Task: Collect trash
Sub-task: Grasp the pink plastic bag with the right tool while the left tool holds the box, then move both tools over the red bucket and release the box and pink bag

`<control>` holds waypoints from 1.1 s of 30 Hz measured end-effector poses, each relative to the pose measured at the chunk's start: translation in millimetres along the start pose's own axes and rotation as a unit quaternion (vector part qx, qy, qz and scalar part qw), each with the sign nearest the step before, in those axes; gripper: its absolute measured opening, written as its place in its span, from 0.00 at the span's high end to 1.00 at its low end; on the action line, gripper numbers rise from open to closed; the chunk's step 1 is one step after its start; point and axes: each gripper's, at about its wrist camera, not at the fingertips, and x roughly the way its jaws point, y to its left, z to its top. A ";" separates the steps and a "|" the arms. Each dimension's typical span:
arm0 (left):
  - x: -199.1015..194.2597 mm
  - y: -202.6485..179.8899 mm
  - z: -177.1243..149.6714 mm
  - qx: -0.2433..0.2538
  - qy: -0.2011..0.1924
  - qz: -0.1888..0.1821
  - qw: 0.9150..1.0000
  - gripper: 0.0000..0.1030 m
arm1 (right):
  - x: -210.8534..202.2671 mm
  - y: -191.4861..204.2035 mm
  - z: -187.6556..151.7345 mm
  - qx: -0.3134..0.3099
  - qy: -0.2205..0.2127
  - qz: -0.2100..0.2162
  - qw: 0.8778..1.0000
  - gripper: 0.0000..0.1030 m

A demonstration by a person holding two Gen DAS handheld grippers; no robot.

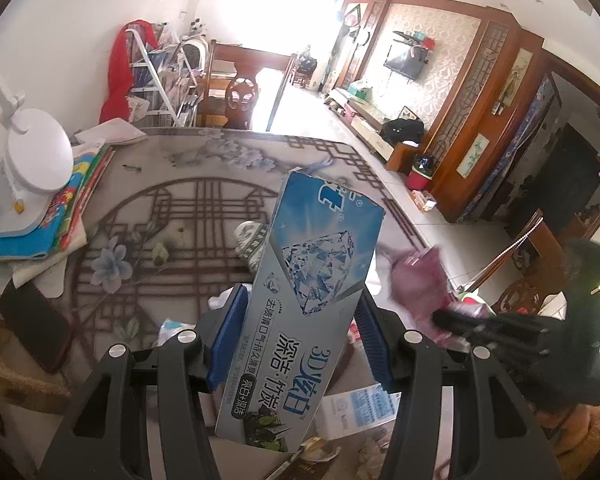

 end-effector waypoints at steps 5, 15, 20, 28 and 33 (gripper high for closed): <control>6.1 -21.7 9.8 0.009 -0.005 -0.007 1.000 0.50 | -33.8 -28.5 10.0 0.035 -0.063 -0.017 0.997 0.98; 24.7 -83.5 22.9 0.024 -0.016 -0.006 1.000 0.50 | -57.2 -94.7 16.3 0.069 -0.085 -0.023 0.994 0.98; 34.7 -107.3 24.6 0.026 -0.016 0.001 1.000 0.50 | -60.6 -116.1 16.8 0.068 -0.086 -0.014 0.994 0.98; 52.2 -138.0 24.5 0.027 -0.006 0.014 1.000 0.50 | -62.0 -155.0 12.2 0.074 -0.078 -0.003 0.994 0.98; 64.0 -161.3 24.4 0.031 0.000 0.010 0.999 0.50 | -62.5 -179.7 9.8 0.081 -0.072 -0.012 0.994 0.98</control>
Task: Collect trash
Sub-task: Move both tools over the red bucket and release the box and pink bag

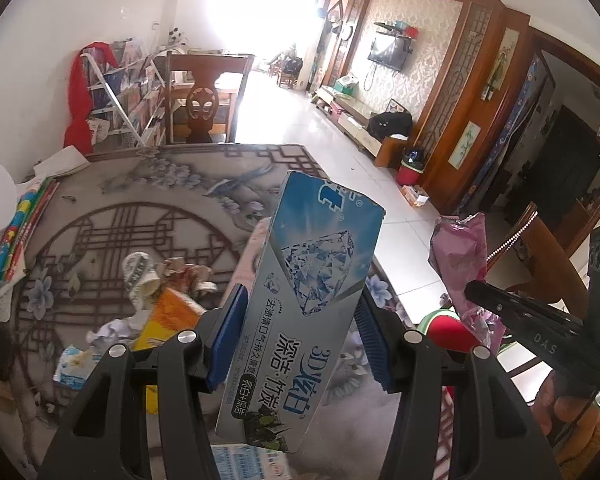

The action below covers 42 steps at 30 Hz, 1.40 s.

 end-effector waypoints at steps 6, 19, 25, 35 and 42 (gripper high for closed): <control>16.7 -39.3 3.2 0.026 0.008 -0.017 0.999 0.50 | -7.8 -40.4 1.6 0.022 -0.005 -0.022 1.000 0.98; 88.9 -162.5 -1.6 0.113 0.060 -0.121 0.984 0.50 | -48.2 -156.7 -29.1 0.129 -0.012 -0.112 0.985 0.98; 120.2 -218.3 -14.3 0.154 0.086 -0.165 0.970 0.50 | -53.8 -197.5 -42.4 0.179 -0.009 -0.135 0.975 0.98; 149.2 -259.3 -33.9 0.175 0.129 -0.208 0.954 0.48 | -57.2 -236.5 -59.0 0.224 0.003 -0.156 0.962 0.98; 153.2 -268.4 -37.3 0.176 0.130 -0.220 0.951 0.30 | -63.6 -245.0 -63.6 0.231 0.003 -0.170 0.958 0.66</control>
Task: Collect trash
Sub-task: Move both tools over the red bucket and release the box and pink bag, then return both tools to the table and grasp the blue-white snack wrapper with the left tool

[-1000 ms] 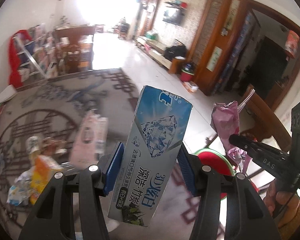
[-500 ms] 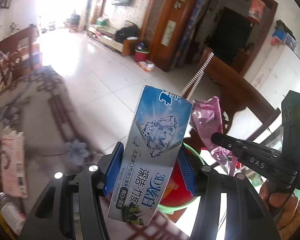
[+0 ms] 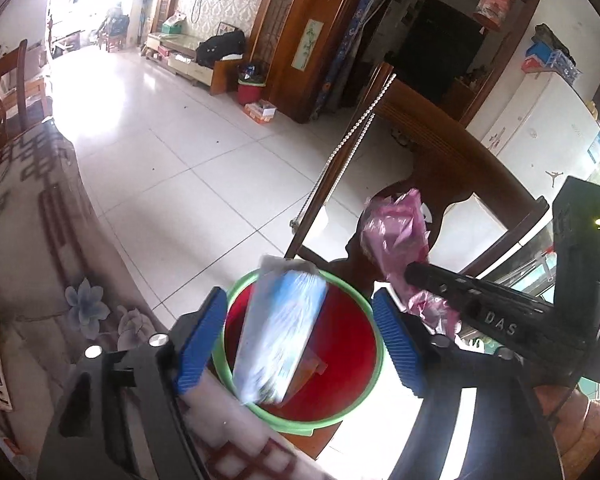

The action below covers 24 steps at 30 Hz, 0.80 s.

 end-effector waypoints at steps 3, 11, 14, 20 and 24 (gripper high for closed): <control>-4.6 -2.2 0.5 0.005 -0.003 0.001 1.000 0.29 | -4.0 -3.5 -1.9 0.008 -0.010 0.000 1.000 0.54; -42.0 2.9 -4.0 0.015 -0.035 0.038 0.999 0.29 | -14.3 11.1 -3.8 -0.007 -0.020 0.002 1.000 0.54; -59.9 10.0 -6.2 0.005 -0.048 0.050 0.998 0.29 | -17.0 23.6 -5.8 -0.021 -0.022 0.007 1.000 0.52; -94.3 33.1 -19.4 -0.018 -0.068 0.075 0.995 0.29 | -16.1 58.7 -14.0 -0.050 -0.017 0.022 0.998 0.51; -125.7 59.4 -37.3 -0.040 -0.081 0.099 0.991 0.29 | -11.7 93.4 -24.4 -0.077 -0.007 0.038 0.996 0.45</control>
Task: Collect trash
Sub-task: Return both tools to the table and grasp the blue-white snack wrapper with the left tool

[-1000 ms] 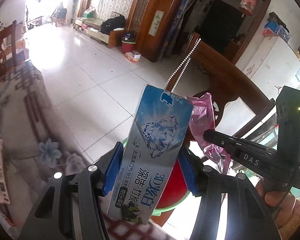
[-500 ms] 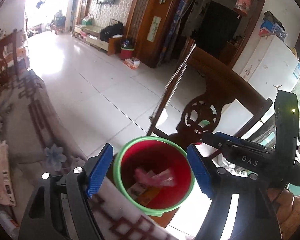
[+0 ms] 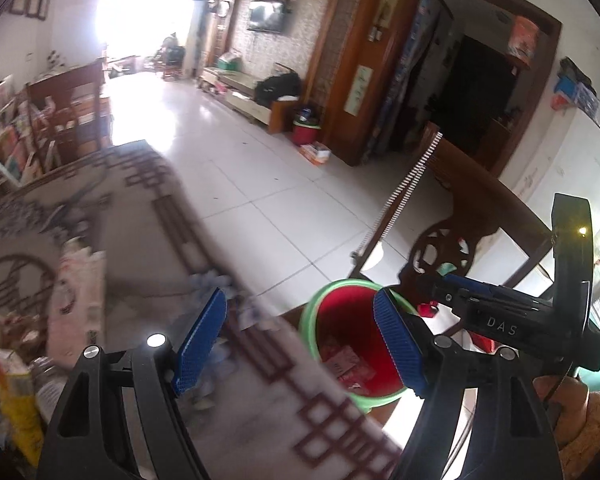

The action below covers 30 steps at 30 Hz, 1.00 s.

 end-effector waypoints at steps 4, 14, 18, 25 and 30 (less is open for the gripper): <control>-25.8 39.4 -15.3 -0.023 -0.006 0.030 0.999 0.29 | 10.7 42.4 -8.4 -0.029 0.015 0.020 0.999 0.44; -102.2 178.3 -74.3 -0.109 -0.009 0.126 0.986 0.29 | 39.1 180.2 -45.5 -0.110 0.062 0.072 0.989 0.40; -127.1 223.2 -96.7 -0.130 -0.006 0.153 0.980 0.29 | 45.4 224.8 -61.1 -0.131 0.076 0.086 0.985 0.39; -139.2 290.9 -138.1 -0.102 0.042 0.166 0.980 0.29 | 44.2 284.5 -89.4 -0.184 0.096 0.101 0.973 0.32; -119.5 318.0 -161.1 -0.039 0.108 0.148 0.982 0.29 | 46.5 310.8 -114.0 -0.230 0.131 0.105 0.958 0.30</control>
